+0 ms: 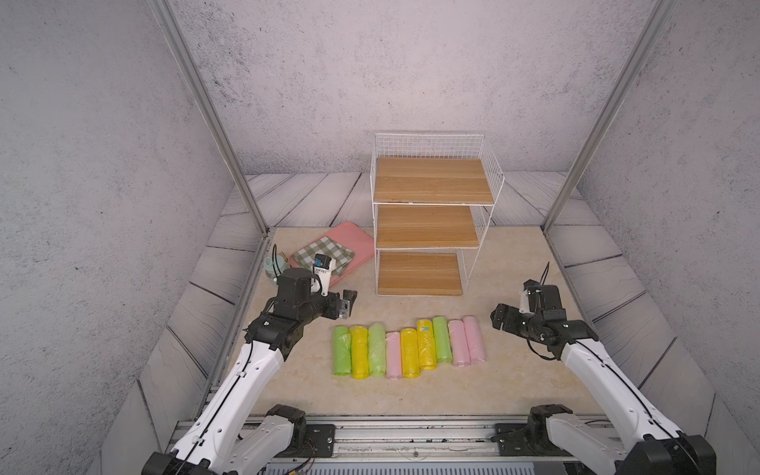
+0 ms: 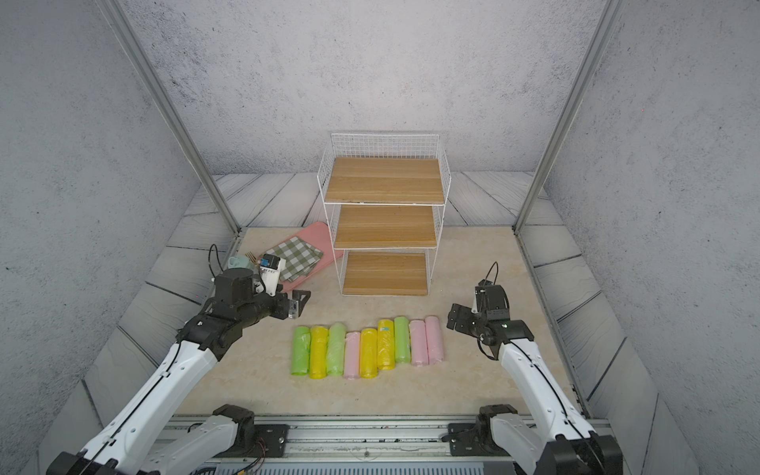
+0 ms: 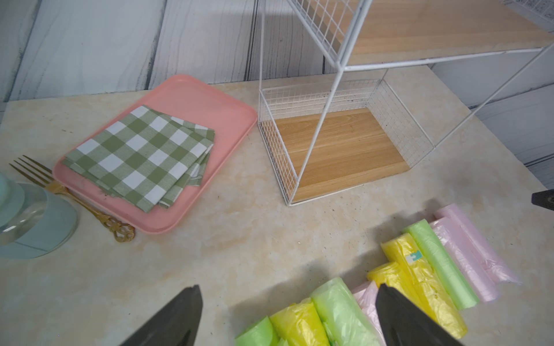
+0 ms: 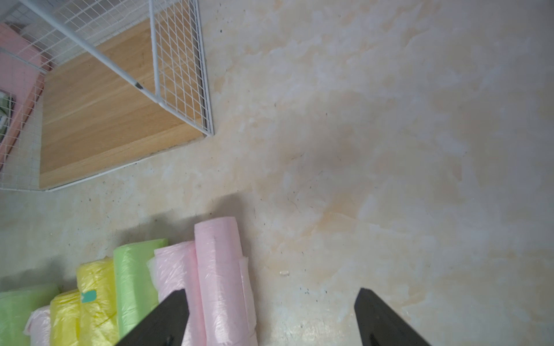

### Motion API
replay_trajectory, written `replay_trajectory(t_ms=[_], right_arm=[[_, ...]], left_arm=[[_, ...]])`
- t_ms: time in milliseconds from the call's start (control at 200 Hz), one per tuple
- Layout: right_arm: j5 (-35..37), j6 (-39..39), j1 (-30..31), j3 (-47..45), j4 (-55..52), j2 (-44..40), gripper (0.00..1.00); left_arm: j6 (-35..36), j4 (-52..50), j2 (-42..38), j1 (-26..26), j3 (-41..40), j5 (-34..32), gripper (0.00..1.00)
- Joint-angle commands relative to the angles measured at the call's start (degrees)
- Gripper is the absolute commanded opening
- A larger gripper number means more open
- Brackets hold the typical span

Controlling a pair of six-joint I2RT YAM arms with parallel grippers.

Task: Sort the rolls of trash bags by color and place them on the shelf
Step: Pick up the roll of trash bags from the center of the board.

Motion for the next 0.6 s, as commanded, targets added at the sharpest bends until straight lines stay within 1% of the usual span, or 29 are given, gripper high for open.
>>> replay_trajectory(t_ms=[0, 165, 415, 590], right_arm=[[0.6, 1.4, 0.7, -1.4, -4.3, -2.6, 0.91], [-1.1, 3.1, 1.7, -3.9, -5.6, -3.5, 0.89], [-2.0, 4.5, 6.4, -6.4, -5.4, -2.7, 0.87], [-2.1, 5.5, 7.9, -7.1, -4.2, -2.5, 0.87]], left_arm=[[-0.4, -3.1, -0.8, -2.1, 0.3, 0.8, 0.97], [-0.1, -4.1, -1.0, -6.1, 0.0, -0.6, 0.97], [-0.4, -3.8, 1.2, -11.6, -0.5, -2.6, 0.97], [-0.5, -2.3, 3.3, -14.1, -1.2, -3.5, 0.97]])
